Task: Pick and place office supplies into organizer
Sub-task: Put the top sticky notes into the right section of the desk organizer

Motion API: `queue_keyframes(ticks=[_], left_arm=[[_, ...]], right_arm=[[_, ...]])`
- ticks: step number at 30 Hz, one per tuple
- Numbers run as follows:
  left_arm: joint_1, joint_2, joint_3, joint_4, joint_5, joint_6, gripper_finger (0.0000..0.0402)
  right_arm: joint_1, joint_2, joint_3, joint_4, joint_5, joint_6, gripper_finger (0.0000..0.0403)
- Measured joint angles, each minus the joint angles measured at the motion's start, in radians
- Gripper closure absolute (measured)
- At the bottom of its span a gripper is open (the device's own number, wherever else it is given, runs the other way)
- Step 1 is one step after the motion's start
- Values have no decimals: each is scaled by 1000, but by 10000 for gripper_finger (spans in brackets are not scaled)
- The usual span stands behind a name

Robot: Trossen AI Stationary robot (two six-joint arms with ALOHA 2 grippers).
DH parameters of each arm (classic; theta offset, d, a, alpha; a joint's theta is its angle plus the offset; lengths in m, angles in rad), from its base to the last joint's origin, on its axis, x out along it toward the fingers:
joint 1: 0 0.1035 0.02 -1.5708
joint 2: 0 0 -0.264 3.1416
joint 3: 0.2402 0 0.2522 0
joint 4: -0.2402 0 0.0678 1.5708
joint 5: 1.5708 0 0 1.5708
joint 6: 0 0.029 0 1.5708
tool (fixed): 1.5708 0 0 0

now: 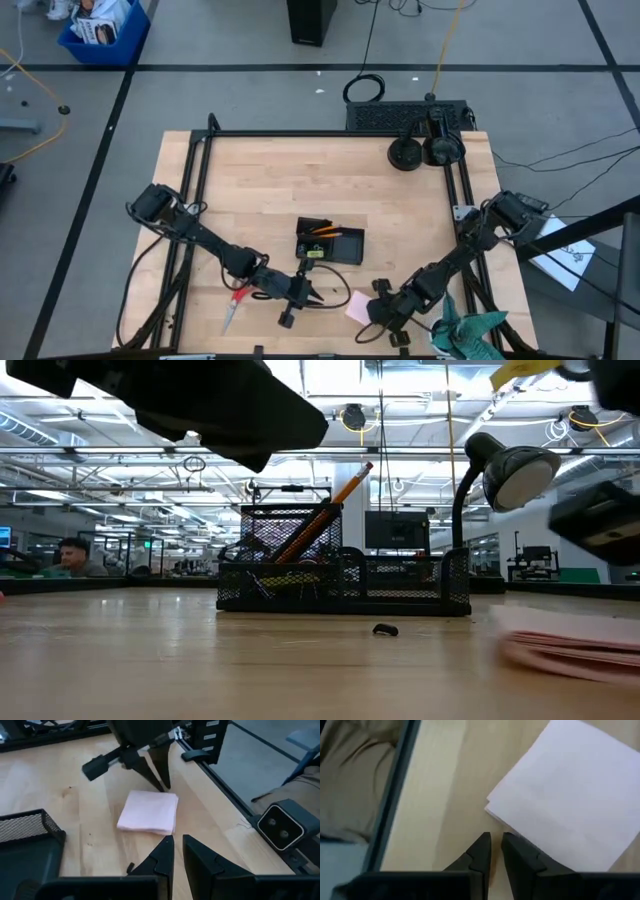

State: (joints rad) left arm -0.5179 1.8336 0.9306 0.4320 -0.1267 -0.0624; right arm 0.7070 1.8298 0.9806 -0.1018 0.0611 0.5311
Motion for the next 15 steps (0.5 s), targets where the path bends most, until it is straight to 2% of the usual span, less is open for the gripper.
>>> queue_keyframes(ticks=[5,9,15], left_arm=[[0,0,0,-19,49,0,355],[0,12,0,-57,33,40,355],[-1,126,-3,-8,-5,182,355]], right_arm=[[-30,0,0,1,17,-36,356],[-32,-20,2,-14,28,-64,355],[-32,-83,11,-6,86,-76,355]])
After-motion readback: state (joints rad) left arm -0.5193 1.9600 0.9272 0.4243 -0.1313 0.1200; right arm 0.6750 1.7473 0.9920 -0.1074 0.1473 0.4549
